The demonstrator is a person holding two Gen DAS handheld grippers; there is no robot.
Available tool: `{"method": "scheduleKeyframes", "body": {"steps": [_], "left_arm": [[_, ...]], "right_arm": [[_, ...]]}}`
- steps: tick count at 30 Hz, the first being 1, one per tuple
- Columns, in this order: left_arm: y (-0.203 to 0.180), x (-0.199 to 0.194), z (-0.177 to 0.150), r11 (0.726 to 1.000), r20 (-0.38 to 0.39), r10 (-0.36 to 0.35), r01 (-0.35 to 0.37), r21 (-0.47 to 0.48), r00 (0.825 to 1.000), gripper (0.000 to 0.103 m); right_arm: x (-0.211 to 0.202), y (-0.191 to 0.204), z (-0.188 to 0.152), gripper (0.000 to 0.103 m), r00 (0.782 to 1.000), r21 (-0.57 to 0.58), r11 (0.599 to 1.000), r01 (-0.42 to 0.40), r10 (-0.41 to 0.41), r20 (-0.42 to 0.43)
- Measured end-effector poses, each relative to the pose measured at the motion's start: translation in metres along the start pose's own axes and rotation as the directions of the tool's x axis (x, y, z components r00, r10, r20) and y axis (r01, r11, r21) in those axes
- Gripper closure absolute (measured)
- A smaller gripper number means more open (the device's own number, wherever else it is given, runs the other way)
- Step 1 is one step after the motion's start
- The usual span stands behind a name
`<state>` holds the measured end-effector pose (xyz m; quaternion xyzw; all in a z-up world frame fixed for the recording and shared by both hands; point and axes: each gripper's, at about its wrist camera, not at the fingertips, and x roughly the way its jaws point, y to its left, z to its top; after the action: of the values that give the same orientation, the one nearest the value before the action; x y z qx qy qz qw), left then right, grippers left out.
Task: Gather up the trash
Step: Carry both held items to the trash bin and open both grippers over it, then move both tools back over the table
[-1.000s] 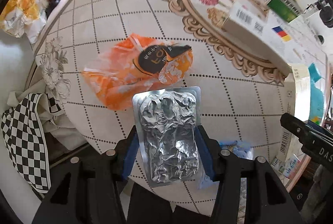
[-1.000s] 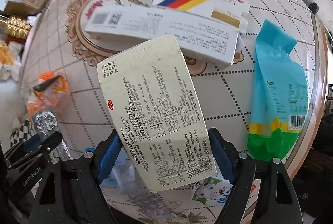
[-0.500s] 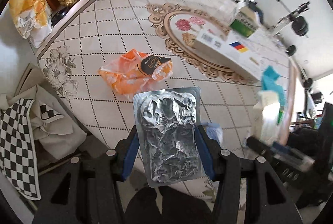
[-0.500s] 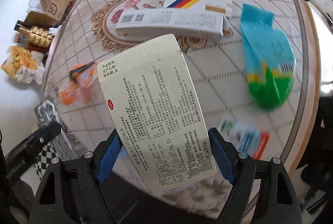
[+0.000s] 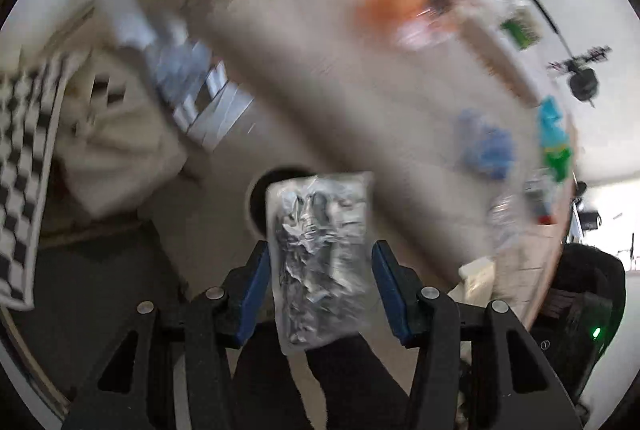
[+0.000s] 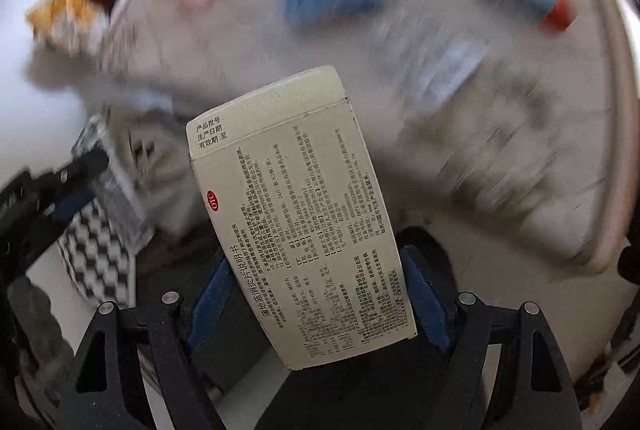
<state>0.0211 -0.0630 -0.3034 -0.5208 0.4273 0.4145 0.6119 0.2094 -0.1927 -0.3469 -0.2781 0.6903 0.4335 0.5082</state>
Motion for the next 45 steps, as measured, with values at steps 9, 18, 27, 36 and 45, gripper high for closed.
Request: {"method": "scheduleKeyframes", "body": {"steps": [9, 18, 27, 36, 45], "left_arm": [[0.092, 0.226, 0.008, 0.983, -0.101, -0.061, 0.042, -0.180, 0.993, 0.056], [0.122, 0.395, 0.035, 0.994, -0.208, 0.040, -0.060, -0.091, 0.977, 0.048], [0.133, 0.412, 0.017, 0.981, -0.191, 0.190, -0.194, -0.002, 0.963, 0.003], [0.126, 0.398, -0.010, 0.956, -0.172, 0.292, -0.281, 0.085, 0.941, 0.003], [0.113, 0.354, -0.020, 0.952, -0.160, 0.302, -0.290, 0.094, 0.940, 0.003]], "right_arm": [[0.260, -0.046, 0.023, 0.020, 0.996, 0.083, 0.996, 0.036, -0.029, -0.083], [0.424, -0.080, 0.117, 0.019, 0.993, 0.080, 0.992, 0.101, -0.096, -0.069], [0.449, -0.088, 0.145, 0.000, 0.973, -0.046, 0.973, 0.225, -0.227, -0.050], [0.418, -0.080, 0.119, 0.000, 0.945, -0.074, 0.943, 0.325, -0.326, 0.006], [0.369, -0.069, 0.096, 0.000, 0.937, -0.062, 0.935, 0.349, -0.347, 0.041]]}}
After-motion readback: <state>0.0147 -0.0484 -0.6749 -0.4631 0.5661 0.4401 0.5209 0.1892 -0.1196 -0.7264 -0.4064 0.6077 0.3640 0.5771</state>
